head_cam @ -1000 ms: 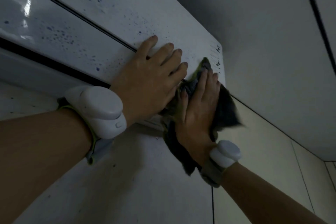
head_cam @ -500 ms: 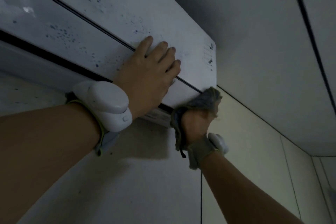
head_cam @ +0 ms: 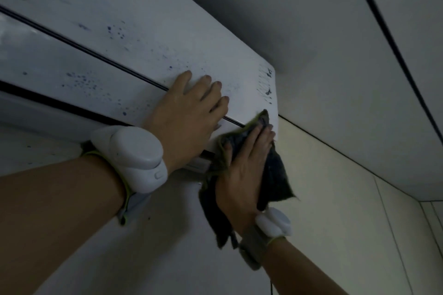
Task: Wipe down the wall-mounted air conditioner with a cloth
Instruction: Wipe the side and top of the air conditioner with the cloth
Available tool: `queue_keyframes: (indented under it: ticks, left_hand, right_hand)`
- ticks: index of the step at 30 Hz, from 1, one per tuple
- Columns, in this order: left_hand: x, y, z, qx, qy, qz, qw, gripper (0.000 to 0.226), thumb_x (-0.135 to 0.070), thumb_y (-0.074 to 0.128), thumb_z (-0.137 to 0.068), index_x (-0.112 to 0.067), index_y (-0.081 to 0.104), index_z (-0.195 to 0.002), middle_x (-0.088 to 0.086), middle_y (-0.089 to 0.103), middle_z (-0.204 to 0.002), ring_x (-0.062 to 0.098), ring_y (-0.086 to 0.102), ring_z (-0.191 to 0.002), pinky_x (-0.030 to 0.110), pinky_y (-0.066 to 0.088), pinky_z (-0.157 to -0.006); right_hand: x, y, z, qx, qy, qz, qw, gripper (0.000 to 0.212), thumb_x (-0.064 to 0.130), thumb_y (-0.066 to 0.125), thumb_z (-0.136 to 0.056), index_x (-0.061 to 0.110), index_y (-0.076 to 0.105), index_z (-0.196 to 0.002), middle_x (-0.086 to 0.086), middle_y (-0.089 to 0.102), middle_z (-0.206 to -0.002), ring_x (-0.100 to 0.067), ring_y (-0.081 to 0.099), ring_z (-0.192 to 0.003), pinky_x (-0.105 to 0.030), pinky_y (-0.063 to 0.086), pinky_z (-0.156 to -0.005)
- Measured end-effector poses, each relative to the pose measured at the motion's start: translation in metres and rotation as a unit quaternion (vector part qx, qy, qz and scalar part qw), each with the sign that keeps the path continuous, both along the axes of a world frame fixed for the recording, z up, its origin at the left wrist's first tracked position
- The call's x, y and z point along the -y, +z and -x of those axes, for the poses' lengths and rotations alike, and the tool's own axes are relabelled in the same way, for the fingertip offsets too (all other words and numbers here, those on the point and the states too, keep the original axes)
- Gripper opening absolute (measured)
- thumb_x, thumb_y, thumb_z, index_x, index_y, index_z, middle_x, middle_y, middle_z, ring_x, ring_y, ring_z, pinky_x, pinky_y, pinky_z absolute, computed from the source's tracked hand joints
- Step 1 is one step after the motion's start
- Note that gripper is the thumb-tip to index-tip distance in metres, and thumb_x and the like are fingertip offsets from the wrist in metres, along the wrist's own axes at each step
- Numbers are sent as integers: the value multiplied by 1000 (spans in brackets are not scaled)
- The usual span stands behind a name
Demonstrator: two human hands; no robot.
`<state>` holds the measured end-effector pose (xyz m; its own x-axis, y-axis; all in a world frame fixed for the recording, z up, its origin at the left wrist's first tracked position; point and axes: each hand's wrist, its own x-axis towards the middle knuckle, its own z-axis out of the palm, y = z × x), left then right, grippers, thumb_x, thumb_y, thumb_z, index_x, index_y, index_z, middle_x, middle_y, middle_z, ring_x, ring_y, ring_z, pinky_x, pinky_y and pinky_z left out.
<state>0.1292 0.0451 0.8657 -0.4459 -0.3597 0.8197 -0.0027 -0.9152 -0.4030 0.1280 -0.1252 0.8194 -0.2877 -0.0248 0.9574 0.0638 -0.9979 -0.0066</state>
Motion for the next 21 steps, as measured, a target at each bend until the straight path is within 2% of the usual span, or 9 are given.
queue_keyframes:
  ticks: [4,6,9,12,14,16,21]
  left_hand:
    - [3,-1,9,-67,7,-29,997,56,-39,27,-105,-12,16,-153,16,18,-161,36,18,-148,55,19,-117]
    - [5,-2,13,-102,6,-30,994,57,-37,27,-106,-11,10,-154,18,11,-163,37,12,-149,56,16,-118]
    - [-5,5,11,-34,-7,-40,999,56,-43,39,-102,-13,35,-149,15,37,-154,34,36,-141,52,35,-111]
    - [-15,17,6,20,-8,-101,995,49,-46,44,-99,-12,53,-134,14,57,-135,33,54,-121,48,44,-98]
    - [-22,21,5,37,-8,-112,993,46,-43,38,-101,-10,54,-129,15,57,-130,34,55,-116,50,42,-97]
    - [-33,22,5,41,-23,-87,995,49,-44,35,-102,-8,55,-129,18,56,-133,36,53,-120,54,40,-103]
    - [-63,25,2,32,-21,-44,998,57,-47,29,-101,-9,53,-136,21,52,-142,38,49,-127,60,36,-108]
  right_hand:
    - [7,21,5,45,-35,-18,998,74,52,11,-101,-2,10,-152,-20,5,-161,-32,0,-150,-46,6,-122]
    - [4,30,11,29,-22,-25,999,73,53,11,-100,2,9,-154,-15,5,-163,-26,-1,-151,-38,-1,-123]
    - [5,44,32,-20,-10,-2,1000,70,50,12,-100,7,5,-155,-10,1,-163,-20,-3,-151,-29,-8,-122]
    - [11,62,49,-93,-33,29,995,68,47,12,-100,7,0,-155,-11,-6,-163,-21,-8,-150,-32,-7,-122]
    - [15,83,59,-153,-60,28,986,67,47,11,-102,7,-3,-155,-12,-11,-162,-24,-12,-150,-34,-8,-122]
    - [12,110,67,-193,-58,17,979,64,43,12,-104,5,-4,-154,-14,-11,-162,-27,-11,-150,-36,-7,-122]
    - [-10,181,74,-182,-34,23,983,62,35,19,-104,-2,6,-152,-20,8,-161,-36,7,-148,-45,5,-121]
